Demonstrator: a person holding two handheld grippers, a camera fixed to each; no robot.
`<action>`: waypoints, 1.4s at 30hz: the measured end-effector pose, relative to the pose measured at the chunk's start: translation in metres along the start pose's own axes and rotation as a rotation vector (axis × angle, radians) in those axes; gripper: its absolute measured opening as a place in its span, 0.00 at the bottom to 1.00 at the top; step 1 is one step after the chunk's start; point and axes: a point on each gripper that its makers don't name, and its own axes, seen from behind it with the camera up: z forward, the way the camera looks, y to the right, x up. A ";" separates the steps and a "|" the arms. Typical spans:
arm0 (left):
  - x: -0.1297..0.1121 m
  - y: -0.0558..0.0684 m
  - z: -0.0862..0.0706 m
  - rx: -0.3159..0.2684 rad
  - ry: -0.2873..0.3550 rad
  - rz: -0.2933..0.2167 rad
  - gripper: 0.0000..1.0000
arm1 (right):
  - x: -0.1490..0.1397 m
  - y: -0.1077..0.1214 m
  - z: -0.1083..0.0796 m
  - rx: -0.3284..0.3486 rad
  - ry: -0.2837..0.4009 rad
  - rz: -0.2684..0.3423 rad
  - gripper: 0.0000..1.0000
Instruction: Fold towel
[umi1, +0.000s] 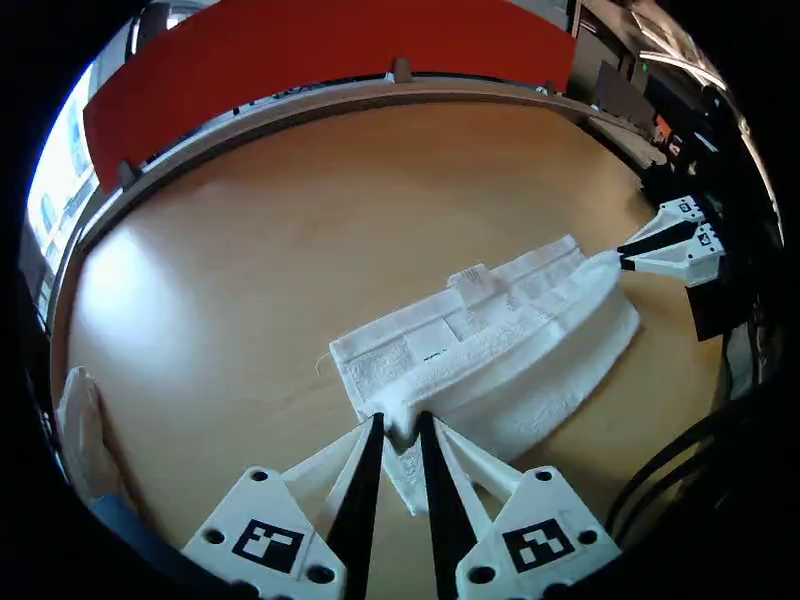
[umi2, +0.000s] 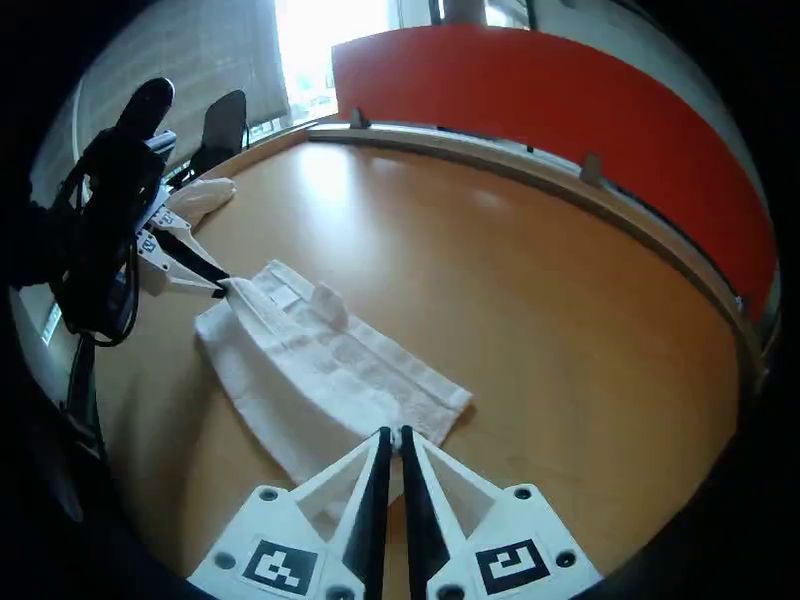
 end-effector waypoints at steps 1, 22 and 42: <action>0.000 -0.001 0.001 0.004 0.001 -0.001 0.27 | -0.001 0.001 0.001 -0.005 -0.002 0.000 0.12; 0.010 -0.021 0.013 0.066 0.007 -0.017 0.40 | -0.005 0.026 0.014 -0.083 -0.017 -0.061 0.89; 0.013 -0.030 0.012 0.069 0.006 -0.054 0.91 | 0.006 0.021 0.013 -0.090 0.015 -0.091 1.00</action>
